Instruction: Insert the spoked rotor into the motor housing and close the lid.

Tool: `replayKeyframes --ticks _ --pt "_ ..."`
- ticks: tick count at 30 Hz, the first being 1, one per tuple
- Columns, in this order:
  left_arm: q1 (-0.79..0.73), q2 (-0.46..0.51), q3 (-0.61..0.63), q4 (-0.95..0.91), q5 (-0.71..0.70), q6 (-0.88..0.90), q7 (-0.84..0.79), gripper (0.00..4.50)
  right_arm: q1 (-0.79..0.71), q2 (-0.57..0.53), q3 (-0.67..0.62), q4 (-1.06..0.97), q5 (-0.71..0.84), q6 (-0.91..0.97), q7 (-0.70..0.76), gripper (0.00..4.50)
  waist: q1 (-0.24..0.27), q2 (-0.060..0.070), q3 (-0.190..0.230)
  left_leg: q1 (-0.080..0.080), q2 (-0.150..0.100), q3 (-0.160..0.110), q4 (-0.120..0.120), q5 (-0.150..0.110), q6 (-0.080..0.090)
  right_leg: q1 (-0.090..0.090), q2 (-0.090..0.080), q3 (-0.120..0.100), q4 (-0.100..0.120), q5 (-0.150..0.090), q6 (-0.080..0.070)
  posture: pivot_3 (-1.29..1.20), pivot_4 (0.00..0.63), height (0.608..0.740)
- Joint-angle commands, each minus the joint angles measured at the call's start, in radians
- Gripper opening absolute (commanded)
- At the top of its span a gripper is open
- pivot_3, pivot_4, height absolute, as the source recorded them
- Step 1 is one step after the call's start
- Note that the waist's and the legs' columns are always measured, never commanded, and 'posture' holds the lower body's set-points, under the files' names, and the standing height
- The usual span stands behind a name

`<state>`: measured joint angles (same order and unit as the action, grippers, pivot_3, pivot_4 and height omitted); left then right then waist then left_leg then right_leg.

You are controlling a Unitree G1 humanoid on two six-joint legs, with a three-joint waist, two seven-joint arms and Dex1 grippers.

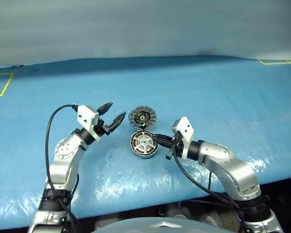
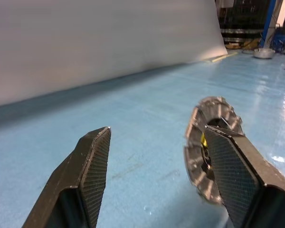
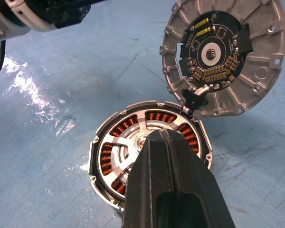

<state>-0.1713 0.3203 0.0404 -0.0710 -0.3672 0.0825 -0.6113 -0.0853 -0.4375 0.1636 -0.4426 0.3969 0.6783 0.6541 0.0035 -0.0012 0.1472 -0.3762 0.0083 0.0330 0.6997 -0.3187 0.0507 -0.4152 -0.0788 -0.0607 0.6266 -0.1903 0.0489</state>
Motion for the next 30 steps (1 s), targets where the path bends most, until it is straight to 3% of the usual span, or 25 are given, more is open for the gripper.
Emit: replayKeyframes --ticks 1,7,13,18,23,30 --pt "-0.087 0.006 0.023 0.106 0.014 -0.028 -0.006 2.06 0.013 -0.009 -0.011 -0.045 0.005 -0.013 -0.008 0.0 0.0 0.0 0.0 0.0 -0.001 0.0 0.0 0.001 -0.002 0.0 0.0 0.0 0.0 0.0 0.0 0.0 0.15 0.74" --pt "-0.281 -0.018 0.0 0.389 0.036 -0.041 -0.077 0.02 0.067 -0.051 -0.046 -0.126 0.068 0.014 0.026 0.0 0.007 -0.001 0.0 0.0 -0.003 0.0 0.0 0.001 -0.002 0.0 0.001 -0.001 -0.001 0.0 0.0 0.0 0.15 0.74" --pt "-0.377 -0.042 -0.053 0.505 0.027 -0.075 -0.268 0.02 0.153 -0.084 -0.093 -0.219 0.124 0.014 0.013 0.0 0.008 -0.002 0.001 -0.001 -0.003 0.001 0.0 0.001 -0.002 0.0 0.001 -0.001 -0.002 0.0 0.001 0.0 0.15 0.74" --pt "-0.424 -0.061 -0.097 0.567 0.097 -0.148 -0.295 0.02 0.201 -0.041 -0.156 -0.269 0.136 0.0 -0.072 0.0 0.009 -0.002 0.001 -0.001 -0.002 0.001 0.0 0.001 -0.002 0.0 0.001 -0.001 -0.002 0.0 0.001 0.0 0.15 0.74" --pt "-0.455 -0.054 -0.12 0.656 0.138 -0.185 -0.343 0.02 0.239 -0.048 -0.135 -0.287 0.115 0.004 -0.103 0.0 0.009 -0.002 0.001 -0.001 -0.002 0.001 0.0 -0.001 0.001 0.0 0.001 -0.001 -0.001 0.0 0.001 0.0 0.15 0.74" --pt "-0.403 -0.007 -0.194 0.504 0.174 -0.245 -0.466 0.02 0.253 -0.051 -0.157 -0.294 0.114 0.006 -0.14 0.0 0.009 -0.003 0.001 -0.001 -0.001 0.001 0.0 0.0 0.001 0.0 0.0 0.0 -0.001 0.0 0.001 0.0 0.15 0.74"
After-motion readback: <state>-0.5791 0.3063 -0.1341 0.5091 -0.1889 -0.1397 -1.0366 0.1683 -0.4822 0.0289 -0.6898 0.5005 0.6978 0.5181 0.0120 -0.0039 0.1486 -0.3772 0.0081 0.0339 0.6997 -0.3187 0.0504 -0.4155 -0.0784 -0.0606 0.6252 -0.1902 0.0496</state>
